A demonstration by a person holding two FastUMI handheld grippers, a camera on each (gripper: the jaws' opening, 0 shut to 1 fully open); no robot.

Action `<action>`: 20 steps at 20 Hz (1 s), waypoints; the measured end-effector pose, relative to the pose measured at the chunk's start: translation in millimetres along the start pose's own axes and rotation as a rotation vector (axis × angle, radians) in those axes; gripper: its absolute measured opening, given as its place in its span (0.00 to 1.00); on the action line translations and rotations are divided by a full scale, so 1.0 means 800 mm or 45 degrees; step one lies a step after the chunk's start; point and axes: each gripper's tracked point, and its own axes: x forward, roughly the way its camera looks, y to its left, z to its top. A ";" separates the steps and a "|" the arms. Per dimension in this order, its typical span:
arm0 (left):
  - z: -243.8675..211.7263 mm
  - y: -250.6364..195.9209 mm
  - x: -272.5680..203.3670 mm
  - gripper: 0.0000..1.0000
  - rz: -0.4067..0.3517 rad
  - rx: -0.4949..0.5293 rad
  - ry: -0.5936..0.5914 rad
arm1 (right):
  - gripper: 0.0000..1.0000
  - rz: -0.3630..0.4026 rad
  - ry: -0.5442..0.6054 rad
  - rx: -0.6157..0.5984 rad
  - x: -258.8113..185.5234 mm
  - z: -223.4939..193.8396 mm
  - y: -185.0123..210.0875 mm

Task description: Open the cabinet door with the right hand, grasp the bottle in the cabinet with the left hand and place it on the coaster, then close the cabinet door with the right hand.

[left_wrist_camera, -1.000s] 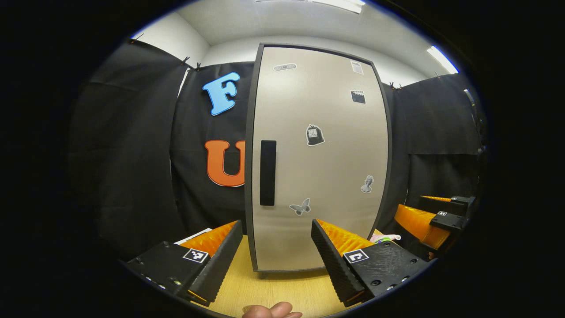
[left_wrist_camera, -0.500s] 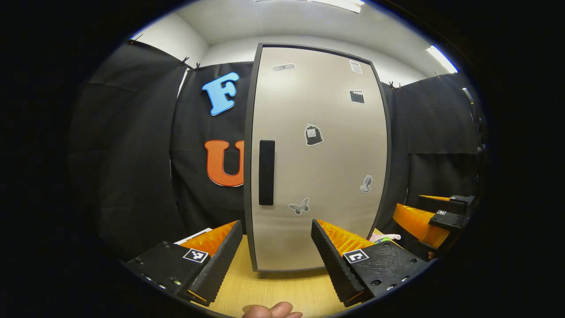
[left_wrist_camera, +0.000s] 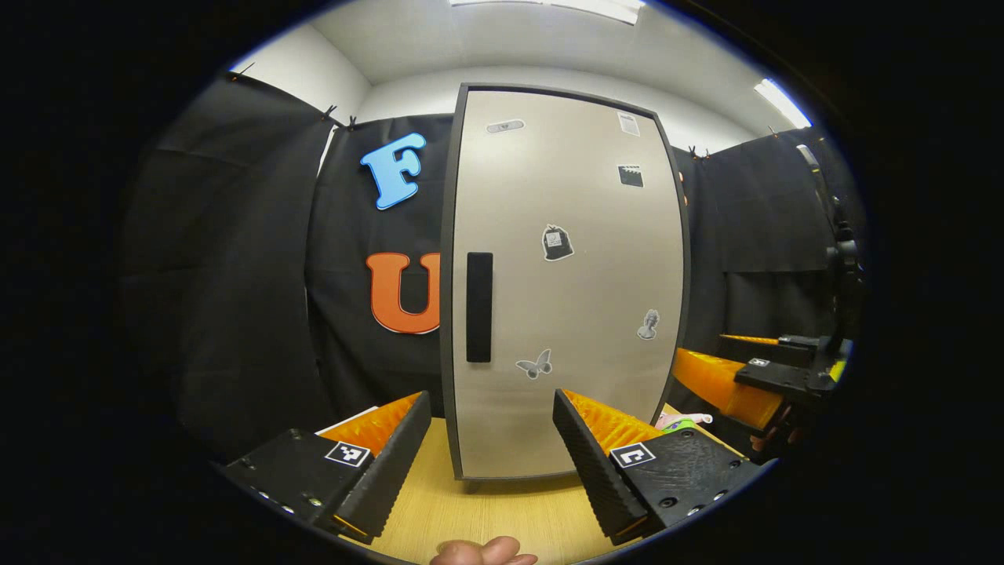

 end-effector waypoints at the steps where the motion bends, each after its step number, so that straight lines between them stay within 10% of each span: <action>1: 0.000 0.004 -0.007 0.95 0.004 -0.004 0.000 | 1.00 0.022 -0.004 -0.009 0.008 0.003 0.009; 16: -0.008 0.092 -0.181 0.95 0.265 -0.011 -0.015 | 1.00 0.399 -0.029 -0.117 0.147 0.013 0.202; 20: 0.000 0.099 -0.210 0.95 0.312 0.037 -0.020 | 1.00 0.375 -0.017 -0.176 0.181 0.007 0.230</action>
